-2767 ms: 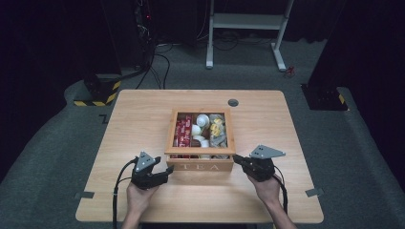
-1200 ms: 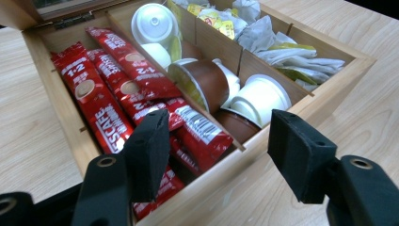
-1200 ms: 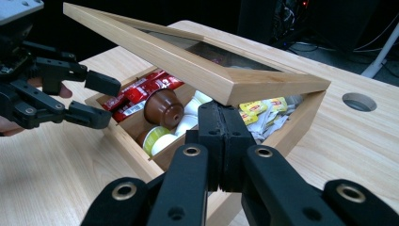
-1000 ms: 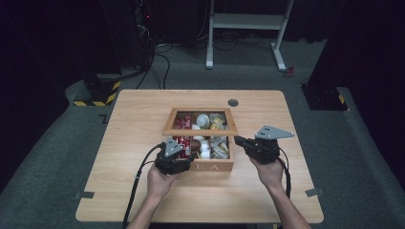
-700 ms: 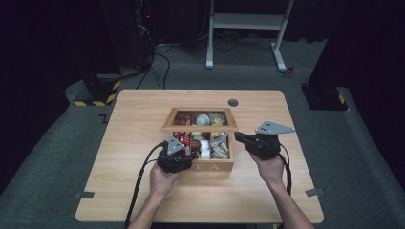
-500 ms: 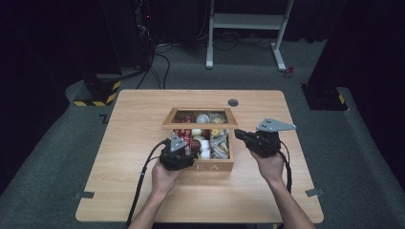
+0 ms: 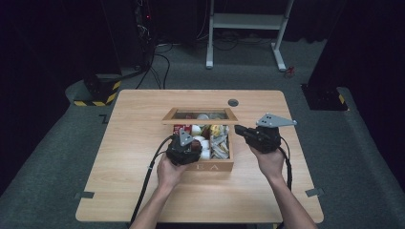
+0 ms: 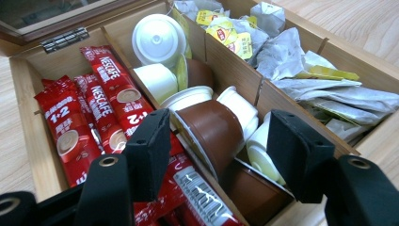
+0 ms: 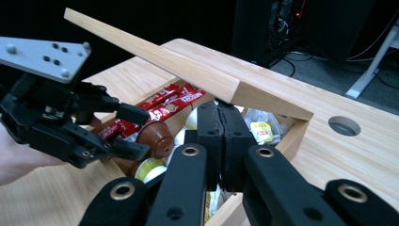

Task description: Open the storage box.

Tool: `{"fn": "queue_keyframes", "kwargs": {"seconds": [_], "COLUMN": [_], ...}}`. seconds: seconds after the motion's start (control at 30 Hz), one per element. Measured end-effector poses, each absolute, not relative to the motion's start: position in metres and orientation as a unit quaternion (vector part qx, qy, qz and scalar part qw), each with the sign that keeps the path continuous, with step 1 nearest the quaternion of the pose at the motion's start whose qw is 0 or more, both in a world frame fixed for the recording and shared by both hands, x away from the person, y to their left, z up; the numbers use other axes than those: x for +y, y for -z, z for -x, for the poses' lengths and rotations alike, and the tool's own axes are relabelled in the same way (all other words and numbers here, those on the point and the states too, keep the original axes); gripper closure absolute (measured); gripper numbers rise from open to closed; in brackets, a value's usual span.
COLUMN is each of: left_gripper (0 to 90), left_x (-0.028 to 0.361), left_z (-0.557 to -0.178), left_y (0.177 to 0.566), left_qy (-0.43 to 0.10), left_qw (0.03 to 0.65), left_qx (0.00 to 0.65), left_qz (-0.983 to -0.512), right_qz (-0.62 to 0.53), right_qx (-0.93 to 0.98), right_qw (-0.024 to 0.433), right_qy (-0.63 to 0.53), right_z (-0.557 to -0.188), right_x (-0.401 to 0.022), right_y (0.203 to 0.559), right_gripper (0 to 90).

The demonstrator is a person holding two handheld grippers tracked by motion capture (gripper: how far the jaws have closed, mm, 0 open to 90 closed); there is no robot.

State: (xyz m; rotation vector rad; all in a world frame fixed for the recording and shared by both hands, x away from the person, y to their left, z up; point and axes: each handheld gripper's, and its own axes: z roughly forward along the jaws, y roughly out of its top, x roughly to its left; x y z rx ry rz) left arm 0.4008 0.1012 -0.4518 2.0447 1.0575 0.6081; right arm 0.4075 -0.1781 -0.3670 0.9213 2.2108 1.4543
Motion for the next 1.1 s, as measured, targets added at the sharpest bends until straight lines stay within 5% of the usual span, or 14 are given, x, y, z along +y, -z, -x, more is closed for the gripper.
{"fn": "queue_keyframes", "kwargs": {"seconds": [1.1], "left_gripper": [51.0], "left_x": [0.083], "left_z": [-0.42], "left_y": [0.458], "left_qy": [-0.234], "left_qw": [0.33], "left_qx": [0.394], "left_qz": [-0.825], "right_qz": [-0.327], "right_qx": [0.776], "right_qw": [0.167], "right_qy": [-0.513], "right_z": [-0.412], "right_x": [-0.178], "right_y": [0.362], "right_gripper": [88.1]}}
